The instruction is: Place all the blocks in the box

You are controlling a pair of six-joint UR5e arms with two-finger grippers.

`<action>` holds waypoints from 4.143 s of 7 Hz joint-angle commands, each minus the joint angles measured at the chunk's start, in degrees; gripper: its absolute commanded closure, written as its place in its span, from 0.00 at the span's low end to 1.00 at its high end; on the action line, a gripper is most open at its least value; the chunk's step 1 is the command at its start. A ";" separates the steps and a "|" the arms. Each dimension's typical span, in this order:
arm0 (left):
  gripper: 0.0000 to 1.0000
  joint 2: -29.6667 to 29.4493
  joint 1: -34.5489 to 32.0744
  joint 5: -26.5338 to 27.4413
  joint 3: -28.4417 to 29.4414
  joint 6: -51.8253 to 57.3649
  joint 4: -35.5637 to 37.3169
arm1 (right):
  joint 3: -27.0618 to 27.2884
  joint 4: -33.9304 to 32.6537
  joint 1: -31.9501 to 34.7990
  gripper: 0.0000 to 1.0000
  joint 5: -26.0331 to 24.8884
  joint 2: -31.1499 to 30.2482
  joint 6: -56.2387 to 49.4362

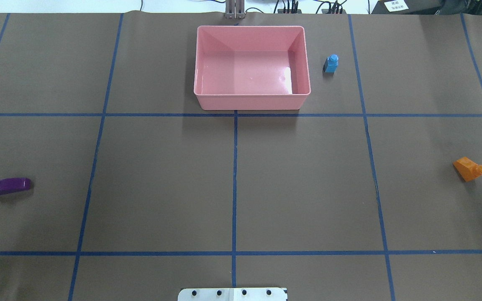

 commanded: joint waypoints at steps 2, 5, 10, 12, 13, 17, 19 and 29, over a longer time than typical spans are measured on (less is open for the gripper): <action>1.00 0.15 -0.18 -0.47 -2.77 -3.95 -0.14 | -0.98 -0.52 -0.35 0.01 0.05 2.89 0.10; 1.00 -10.67 -16.29 -0.65 -8.08 -4.42 0.21 | -10.63 -0.09 -1.05 0.01 -0.92 11.15 3.41; 1.00 -50.93 -33.14 -5.66 -5.72 -9.05 34.90 | -10.83 9.04 -10.61 0.01 -6.16 8.02 2.04; 1.00 -64.82 -34.20 -5.49 3.74 -19.40 34.84 | -10.57 9.67 -11.34 0.01 -9.26 5.73 -3.48; 1.00 -71.41 -34.55 -5.22 8.84 -23.28 34.84 | -10.66 9.67 -11.42 0.05 -9.27 5.47 -3.51; 1.00 -96.91 -34.55 2.49 44.10 -35.92 20.43 | -10.92 9.67 -12.39 0.38 -8.74 4.06 -3.42; 1.00 -100.39 -34.47 5.31 51.33 -37.47 15.51 | -10.92 9.75 -12.83 0.52 -8.48 3.27 -3.24; 0.00 -70.03 -37.54 -6.19 20.27 -13.19 29.34 | -22.45 -6.24 -13.34 1.00 -9.42 47.56 38.34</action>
